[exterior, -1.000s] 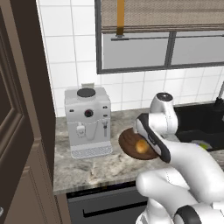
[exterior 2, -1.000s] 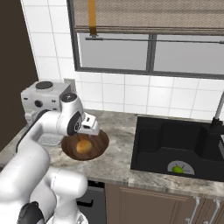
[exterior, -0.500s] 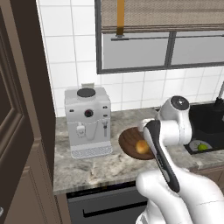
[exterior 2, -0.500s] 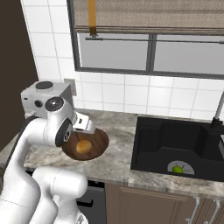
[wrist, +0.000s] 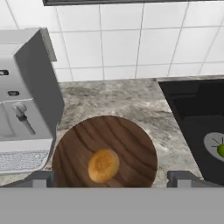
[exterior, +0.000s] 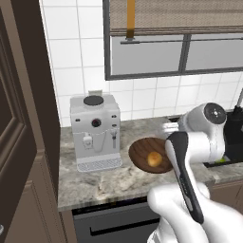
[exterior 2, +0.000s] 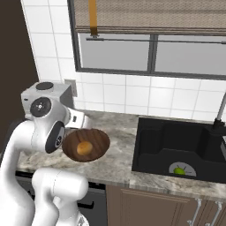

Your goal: Pick the potatos from the cabinet and place them in one bowl. Pick the lime from the sink and place it in the other bowl.

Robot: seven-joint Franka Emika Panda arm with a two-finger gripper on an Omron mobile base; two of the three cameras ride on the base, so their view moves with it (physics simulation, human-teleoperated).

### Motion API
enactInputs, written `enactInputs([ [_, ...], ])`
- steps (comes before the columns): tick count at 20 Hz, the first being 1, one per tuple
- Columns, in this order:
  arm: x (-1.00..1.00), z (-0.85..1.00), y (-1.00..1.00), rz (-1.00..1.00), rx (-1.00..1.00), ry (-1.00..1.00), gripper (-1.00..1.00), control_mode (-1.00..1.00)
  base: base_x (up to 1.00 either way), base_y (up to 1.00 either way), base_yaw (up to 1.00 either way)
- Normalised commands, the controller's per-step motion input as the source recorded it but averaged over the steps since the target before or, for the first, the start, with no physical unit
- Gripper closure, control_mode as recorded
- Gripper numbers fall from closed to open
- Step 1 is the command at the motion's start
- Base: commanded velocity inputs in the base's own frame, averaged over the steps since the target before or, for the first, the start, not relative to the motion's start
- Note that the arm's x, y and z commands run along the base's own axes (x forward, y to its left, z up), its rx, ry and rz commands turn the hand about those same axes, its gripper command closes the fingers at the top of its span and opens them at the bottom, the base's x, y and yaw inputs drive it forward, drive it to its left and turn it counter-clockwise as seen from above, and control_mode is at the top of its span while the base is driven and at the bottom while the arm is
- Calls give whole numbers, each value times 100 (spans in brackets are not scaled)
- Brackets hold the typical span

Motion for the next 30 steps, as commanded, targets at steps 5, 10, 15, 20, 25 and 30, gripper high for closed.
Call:
enactInputs([
  [5, -24, 66, -2, 0, 0, -4, -100, -100, 0, 0, 0],
  [10, -39, 60, 0, 0, -1, 1, -100, -100, 0, 0, 0],
  [15, -59, 57, 0, 0, -1, 6, -100, -100, 0, 0, 0],
  [20, -55, 45, 0, 0, 0, 8, -100, -100, 0, 0, 0],
  [25, -47, 26, 0, 0, 0, 9, -100, -100, 0, 0, 0],
  [30, -55, 8, 0, 0, 0, 3, -100, -100, 0, 0, 0],
])
